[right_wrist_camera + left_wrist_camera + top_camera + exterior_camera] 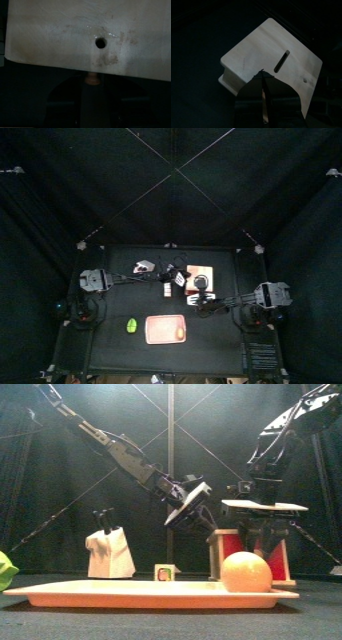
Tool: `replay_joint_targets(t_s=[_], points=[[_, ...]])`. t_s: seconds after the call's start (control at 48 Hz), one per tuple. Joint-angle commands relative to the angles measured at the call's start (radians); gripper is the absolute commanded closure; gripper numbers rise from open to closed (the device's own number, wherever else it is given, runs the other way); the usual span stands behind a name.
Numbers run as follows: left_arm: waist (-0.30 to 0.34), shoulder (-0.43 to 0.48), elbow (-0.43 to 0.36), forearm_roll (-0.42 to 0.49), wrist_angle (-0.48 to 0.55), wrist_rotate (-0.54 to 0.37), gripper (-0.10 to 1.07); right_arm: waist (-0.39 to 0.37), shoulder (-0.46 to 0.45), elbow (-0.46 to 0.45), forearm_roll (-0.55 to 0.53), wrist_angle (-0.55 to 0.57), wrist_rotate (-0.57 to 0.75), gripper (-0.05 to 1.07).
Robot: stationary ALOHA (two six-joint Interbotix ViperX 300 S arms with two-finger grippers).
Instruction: Open drawer
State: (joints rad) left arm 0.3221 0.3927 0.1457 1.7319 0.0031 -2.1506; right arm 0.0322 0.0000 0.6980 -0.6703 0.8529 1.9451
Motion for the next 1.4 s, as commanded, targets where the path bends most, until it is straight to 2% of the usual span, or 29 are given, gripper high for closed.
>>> replay_joint_targets(t_s=[0.0,0.479,1.375], points=[[0.003,-0.008,-0.006,-0.002,-0.002,0.003,0.68,0.014,-0.037,0.005,0.017,-0.008,-0.002,0.63],[0.003,-0.002,-0.005,-0.014,-0.002,0.003,0.68,0.064,-0.06,0.035,0.034,-0.094,0.0,0.63],[0.005,-0.003,0.008,-0.014,-0.002,0.003,0.68,0.213,-0.037,0.021,0.095,-0.098,0.018,0.63]])
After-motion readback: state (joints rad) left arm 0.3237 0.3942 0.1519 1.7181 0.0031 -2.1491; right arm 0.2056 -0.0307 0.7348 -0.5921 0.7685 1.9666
